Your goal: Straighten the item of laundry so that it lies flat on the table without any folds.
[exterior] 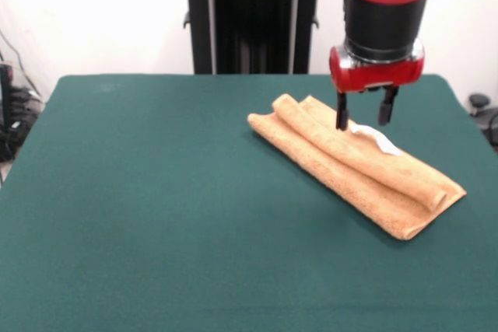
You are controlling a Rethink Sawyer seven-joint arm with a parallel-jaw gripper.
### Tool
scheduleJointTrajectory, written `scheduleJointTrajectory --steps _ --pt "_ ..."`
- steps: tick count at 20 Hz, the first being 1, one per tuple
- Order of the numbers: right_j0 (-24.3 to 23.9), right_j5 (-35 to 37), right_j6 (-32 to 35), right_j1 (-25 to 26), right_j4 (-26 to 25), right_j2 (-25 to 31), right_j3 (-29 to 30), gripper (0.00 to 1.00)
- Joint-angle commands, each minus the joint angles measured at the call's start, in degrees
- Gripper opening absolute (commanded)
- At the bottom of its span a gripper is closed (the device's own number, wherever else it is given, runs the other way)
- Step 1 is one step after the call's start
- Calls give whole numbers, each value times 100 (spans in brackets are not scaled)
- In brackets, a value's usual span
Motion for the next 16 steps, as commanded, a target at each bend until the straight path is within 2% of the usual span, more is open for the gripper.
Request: scheduleJointTrajectory --steps 1,6,16 --pt "335 -710 1558 841 271 215 429 100" --pt "469 -1161 1615 1226 299 174 322 100" --pt "542 -1495 1381 1793 399 208 51 100"
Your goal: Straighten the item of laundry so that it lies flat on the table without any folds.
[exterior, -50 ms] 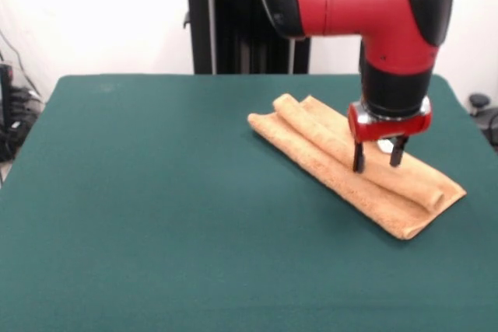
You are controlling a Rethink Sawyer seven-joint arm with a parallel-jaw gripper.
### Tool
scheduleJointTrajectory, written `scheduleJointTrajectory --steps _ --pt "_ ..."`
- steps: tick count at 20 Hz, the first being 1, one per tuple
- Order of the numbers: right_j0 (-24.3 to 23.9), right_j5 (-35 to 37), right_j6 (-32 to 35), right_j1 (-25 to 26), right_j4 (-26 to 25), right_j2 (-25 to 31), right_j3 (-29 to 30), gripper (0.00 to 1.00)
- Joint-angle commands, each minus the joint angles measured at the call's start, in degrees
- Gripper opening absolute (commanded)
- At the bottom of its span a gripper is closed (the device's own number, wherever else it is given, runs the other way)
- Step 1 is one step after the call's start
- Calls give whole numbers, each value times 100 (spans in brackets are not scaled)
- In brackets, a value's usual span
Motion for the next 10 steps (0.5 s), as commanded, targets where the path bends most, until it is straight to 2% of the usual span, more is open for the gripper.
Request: scheduleJointTrajectory --steps 1,10 --pt "224 -350 1381 708 285 198 54 100" --pt "261 -566 1346 878 276 191 -10 100"
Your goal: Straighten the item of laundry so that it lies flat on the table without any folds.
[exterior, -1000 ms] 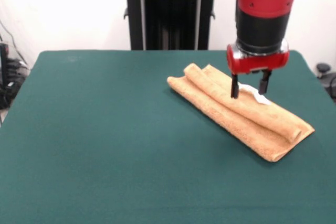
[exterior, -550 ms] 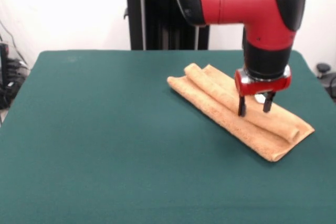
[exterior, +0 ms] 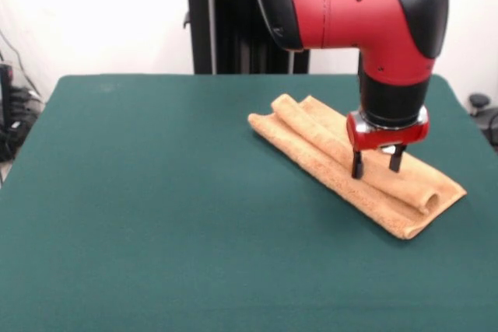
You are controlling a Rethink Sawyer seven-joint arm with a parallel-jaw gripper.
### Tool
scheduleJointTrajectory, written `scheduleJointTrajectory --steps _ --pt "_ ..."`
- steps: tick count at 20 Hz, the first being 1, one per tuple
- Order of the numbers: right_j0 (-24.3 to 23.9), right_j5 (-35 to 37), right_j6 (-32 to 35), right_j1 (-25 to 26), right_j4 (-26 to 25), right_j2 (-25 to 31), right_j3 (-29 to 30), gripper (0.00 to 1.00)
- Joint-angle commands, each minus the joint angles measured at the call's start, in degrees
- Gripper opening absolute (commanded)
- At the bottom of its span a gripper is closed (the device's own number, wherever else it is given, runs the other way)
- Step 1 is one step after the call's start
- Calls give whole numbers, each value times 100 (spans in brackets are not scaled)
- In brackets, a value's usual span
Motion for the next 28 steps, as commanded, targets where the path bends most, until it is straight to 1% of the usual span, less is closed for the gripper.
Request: scheduleJointTrajectory --steps 1,4,5,19,21,24,28 --pt "269 -454 1337 832 228 201 0 100" --pt "274 -578 1342 821 203 189 -2 100" --pt "279 -606 1370 810 218 178 10 0" --pt "367 -453 1423 798 382 78 -16 0" --pt "392 -300 1390 779 392 33 -80 0" --pt "427 144 1304 729 416 -81 -286 0" --pt "342 707 956 875 362 -116 -854 0"
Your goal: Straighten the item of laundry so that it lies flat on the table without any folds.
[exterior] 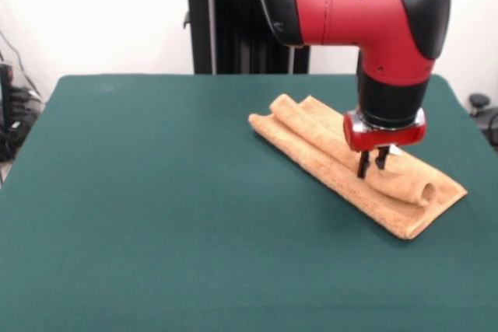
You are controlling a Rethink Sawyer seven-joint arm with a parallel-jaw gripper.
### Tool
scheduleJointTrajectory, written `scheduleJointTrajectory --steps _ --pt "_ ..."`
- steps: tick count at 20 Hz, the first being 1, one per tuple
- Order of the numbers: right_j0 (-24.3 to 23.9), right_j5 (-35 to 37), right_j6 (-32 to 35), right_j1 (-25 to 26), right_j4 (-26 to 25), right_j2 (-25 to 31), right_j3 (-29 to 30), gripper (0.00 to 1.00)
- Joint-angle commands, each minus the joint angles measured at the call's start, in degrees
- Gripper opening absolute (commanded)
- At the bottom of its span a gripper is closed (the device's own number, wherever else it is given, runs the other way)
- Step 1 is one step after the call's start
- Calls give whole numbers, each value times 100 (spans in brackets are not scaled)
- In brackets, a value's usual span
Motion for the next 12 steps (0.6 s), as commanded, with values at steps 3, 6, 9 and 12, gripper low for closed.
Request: scheduleJointTrajectory --steps 3,6,9,12 --pt "-195 766 506 992 79 418 -999 0" --pt "-543 796 13 1110 -125 604 -1145 0" --pt "-848 1030 -477 1185 -375 731 -1381 0" --pt "-1038 1470 -777 1219 -576 796 -1670 0"
